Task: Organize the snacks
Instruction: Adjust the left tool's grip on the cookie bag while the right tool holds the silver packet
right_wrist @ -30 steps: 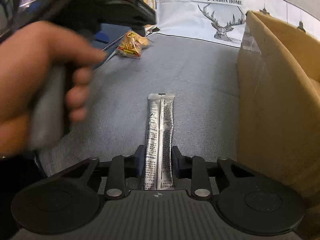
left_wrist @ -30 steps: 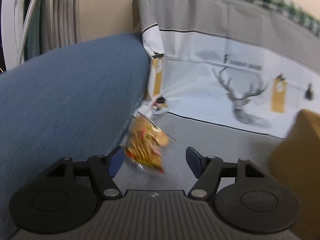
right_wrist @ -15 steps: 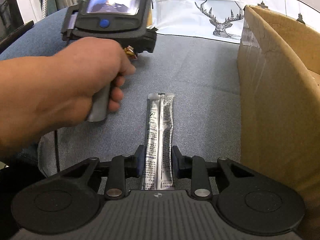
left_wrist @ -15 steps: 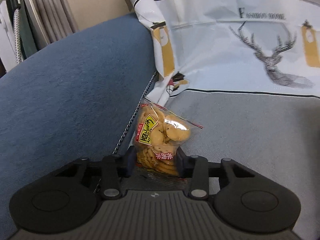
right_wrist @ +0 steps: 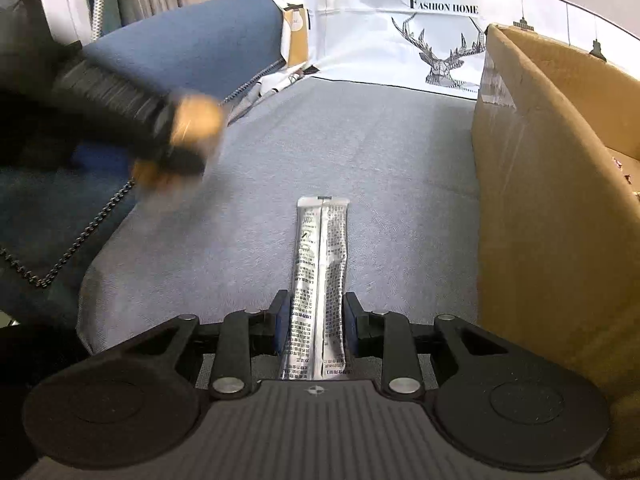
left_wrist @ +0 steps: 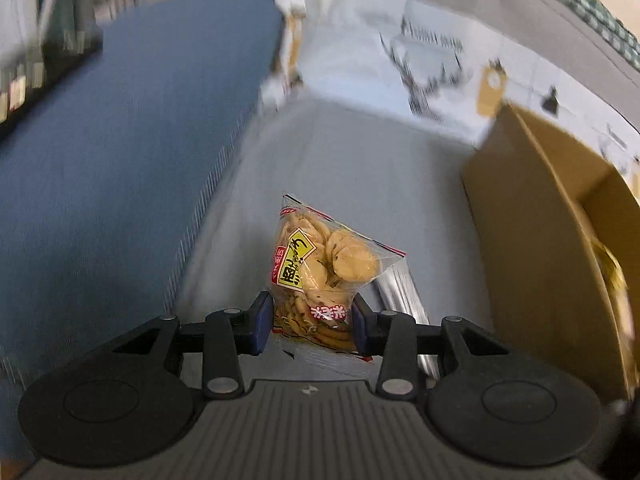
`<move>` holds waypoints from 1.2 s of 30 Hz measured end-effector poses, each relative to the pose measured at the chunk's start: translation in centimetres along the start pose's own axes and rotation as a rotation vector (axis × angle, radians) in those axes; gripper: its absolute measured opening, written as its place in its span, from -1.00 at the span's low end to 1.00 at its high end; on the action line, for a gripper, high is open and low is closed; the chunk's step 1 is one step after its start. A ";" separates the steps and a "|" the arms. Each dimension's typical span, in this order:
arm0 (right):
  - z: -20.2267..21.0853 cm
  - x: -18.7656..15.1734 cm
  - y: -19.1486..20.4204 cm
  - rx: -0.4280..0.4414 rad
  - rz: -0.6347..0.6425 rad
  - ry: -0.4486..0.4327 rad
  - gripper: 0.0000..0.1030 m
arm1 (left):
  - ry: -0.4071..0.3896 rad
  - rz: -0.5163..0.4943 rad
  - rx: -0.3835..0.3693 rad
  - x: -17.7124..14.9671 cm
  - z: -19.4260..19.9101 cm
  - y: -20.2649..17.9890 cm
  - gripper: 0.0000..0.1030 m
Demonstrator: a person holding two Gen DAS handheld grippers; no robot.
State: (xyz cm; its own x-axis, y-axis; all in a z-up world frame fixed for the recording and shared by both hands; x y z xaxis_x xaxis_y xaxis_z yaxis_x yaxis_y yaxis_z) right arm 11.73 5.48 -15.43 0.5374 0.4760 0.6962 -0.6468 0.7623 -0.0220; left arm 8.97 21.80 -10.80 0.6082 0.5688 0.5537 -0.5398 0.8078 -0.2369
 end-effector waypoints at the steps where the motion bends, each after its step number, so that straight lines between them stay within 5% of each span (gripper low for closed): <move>1: 0.3 -0.1 0.2 -0.003 0.005 0.000 -0.43 | 0.024 0.003 0.000 -0.9 -0.4 0.5 -0.13; 6: 1.8 -1.0 1.3 -0.021 0.034 0.007 -0.41 | 0.036 0.070 0.043 -1.1 -1.2 1.9 -0.09; 8: 2.0 -1.3 1.6 -0.021 0.045 0.018 -0.36 | 0.063 0.098 0.041 -1.0 -1.9 2.1 0.12; 14: 2.1 -1.7 1.6 -0.033 0.054 0.038 -0.25 | 0.084 0.111 0.027 -0.8 -2.0 2.2 0.29; 23: 2.9 -2.3 1.3 -0.037 0.083 -0.004 -0.05 | 0.068 0.076 0.049 -1.5 -1.6 1.7 0.45; 36: 2.7 -1.7 1.2 -0.025 0.076 -0.028 -0.03 | 0.118 0.170 0.006 -0.3 -3.6 2.3 0.59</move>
State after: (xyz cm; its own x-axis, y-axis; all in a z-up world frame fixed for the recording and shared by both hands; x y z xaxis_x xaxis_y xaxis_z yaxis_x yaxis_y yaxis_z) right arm 8.59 4.38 -14.71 0.4712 0.5208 0.7119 -0.6717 0.7350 -0.0931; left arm 9.62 24.09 -14.37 0.5717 0.7115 0.4086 -0.6436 0.6978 -0.3144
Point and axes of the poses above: each gripper's, at about its wrist camera, not at the fingertips, and z roughly against the way its jaws point, y to its left, x to its top, the point moved 4 cm from there along -z, roughly the way its jaws point, and after that the axes turned 13 degrees about z, right-handed, at the moved point
